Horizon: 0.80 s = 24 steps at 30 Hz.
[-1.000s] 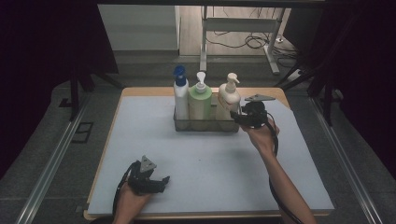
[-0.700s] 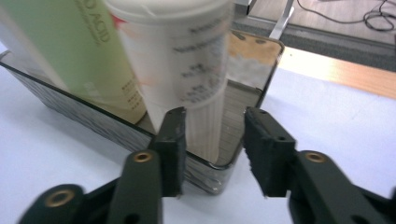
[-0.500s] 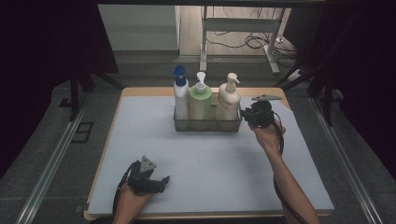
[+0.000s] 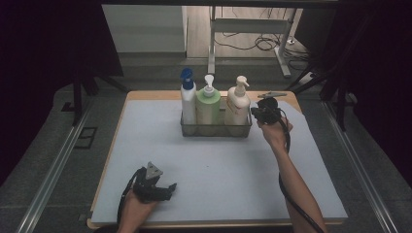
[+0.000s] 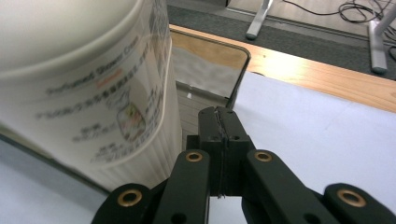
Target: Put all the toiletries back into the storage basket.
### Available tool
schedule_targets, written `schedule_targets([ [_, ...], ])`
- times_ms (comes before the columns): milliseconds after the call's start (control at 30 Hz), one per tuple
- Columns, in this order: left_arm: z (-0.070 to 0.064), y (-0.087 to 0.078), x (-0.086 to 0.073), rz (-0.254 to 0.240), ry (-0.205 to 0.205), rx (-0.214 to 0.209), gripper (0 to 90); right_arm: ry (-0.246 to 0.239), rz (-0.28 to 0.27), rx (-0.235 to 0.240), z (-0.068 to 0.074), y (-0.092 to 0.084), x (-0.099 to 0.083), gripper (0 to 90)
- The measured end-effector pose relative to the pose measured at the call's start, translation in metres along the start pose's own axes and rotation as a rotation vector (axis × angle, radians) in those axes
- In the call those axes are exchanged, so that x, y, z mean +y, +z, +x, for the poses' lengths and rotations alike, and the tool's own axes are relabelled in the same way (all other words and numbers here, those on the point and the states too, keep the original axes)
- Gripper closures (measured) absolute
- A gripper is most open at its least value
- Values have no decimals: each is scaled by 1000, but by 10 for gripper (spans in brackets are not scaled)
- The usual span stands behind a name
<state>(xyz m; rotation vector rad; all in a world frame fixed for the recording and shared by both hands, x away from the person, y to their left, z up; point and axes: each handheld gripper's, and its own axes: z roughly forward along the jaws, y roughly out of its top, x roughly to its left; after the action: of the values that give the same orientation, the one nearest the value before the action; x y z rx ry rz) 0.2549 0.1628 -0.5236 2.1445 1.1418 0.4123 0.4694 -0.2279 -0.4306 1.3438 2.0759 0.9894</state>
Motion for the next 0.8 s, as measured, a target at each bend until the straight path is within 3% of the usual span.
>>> schedule_targets([
  [367,0,0,0,-2,-2,-1,122,-18,24,42,1,20,3,897],
  [533,0,0,0,-1,-2,-1,122,-5,45,71,4,27,-1,898],
  [800,0,0,0,-1,-2,-1,122,-1,61,67,5,30,-5,898],
])
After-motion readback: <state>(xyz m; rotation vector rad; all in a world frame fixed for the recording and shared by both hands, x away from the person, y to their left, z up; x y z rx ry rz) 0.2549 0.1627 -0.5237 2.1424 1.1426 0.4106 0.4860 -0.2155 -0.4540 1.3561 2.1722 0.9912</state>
